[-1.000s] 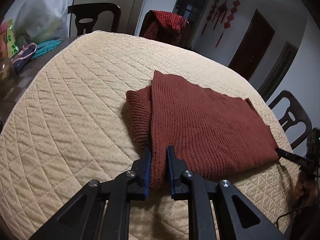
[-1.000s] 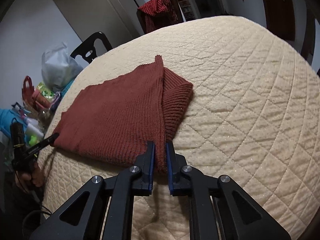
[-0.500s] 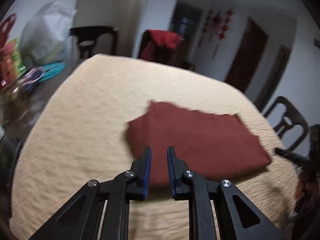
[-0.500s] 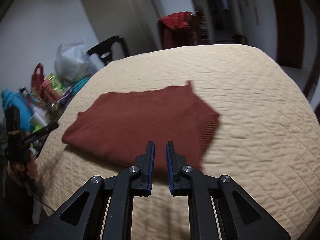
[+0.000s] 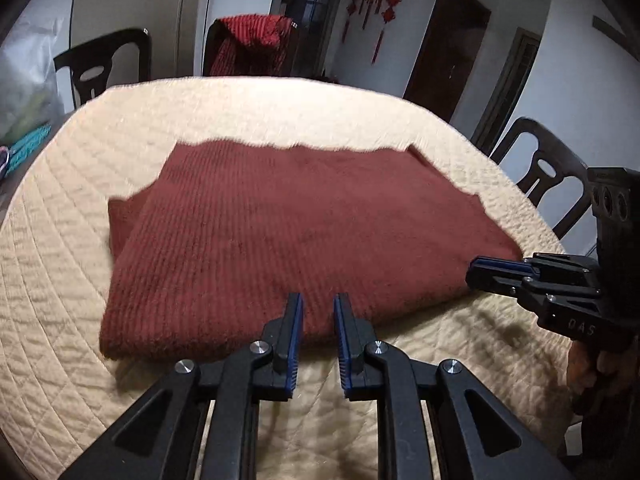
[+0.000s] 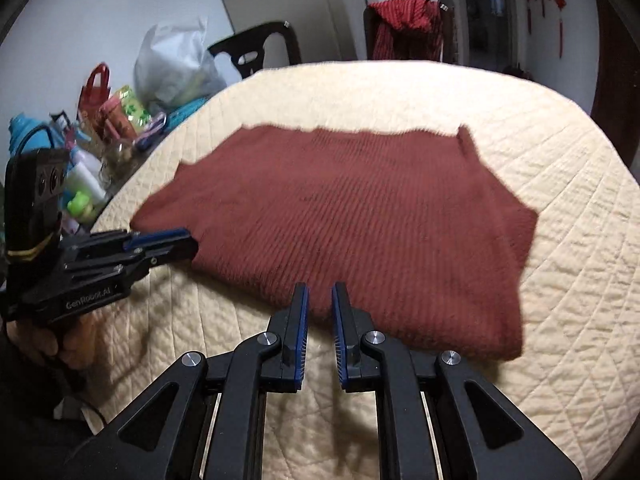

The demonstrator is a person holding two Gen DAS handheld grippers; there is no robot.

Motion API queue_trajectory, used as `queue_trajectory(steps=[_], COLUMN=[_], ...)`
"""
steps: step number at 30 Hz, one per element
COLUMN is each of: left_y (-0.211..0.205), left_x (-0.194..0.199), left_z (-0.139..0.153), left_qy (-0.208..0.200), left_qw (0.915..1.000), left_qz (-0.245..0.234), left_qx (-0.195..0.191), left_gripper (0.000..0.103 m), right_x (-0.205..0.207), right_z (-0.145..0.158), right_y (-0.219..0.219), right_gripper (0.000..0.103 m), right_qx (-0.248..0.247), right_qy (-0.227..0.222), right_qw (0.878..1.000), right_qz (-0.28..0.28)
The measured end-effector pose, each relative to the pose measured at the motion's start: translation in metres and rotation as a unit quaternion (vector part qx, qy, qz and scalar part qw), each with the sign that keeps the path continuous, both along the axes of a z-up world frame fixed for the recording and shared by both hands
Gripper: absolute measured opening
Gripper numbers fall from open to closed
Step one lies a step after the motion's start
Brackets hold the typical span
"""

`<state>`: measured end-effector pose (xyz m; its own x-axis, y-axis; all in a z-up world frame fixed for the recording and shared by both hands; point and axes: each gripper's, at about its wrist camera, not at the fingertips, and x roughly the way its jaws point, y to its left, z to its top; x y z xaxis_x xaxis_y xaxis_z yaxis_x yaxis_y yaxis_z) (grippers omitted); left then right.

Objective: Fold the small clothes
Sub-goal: 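Open both grippers and lay the lifted hem down onto the collar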

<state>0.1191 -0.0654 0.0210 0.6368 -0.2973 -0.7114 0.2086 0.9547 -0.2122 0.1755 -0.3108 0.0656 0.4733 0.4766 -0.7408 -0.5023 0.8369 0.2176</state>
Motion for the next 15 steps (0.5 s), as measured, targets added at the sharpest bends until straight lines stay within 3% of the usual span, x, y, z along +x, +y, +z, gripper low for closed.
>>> queue_trajectory(steps=[4,6,9,11,15], left_y=[-0.011,-0.026,-0.027,-0.019,0.009], left_x=[0.008,0.011,0.007,0.002,-0.004], left_z=[0.000,-0.014,-0.010,-0.003,0.004], left_qy=[0.003,0.030,0.022,0.013,-0.012], left_qw=[0.9995,0.9989,0.9990,0.9991,0.9998], left_qz=[-0.016,-0.033,-0.038,-0.032,0.010], left_qx=[-0.027,-0.011,-0.006,-0.022,-0.010], left_gripper=[0.018,0.018,0.018,0.018,0.018], right_x=[0.008,0.011,0.005,0.004,0.007], right_z=[-0.009,-0.014,-0.002,0.003,-0.009], right_y=[-0.006,-0.013,-0.031,-0.043,-0.067], right_gripper=[0.012,0.011,0.011,0.011,0.012], right_qx=[-0.004,0.001,0.018,0.033,0.007], right_qy=[0.015,0.027,0.011,0.003,0.018], right_qw=[1.000,1.000,0.999,0.998,0.993], right_qz=[-0.009,-0.012,-0.037,-0.058,-0.112])
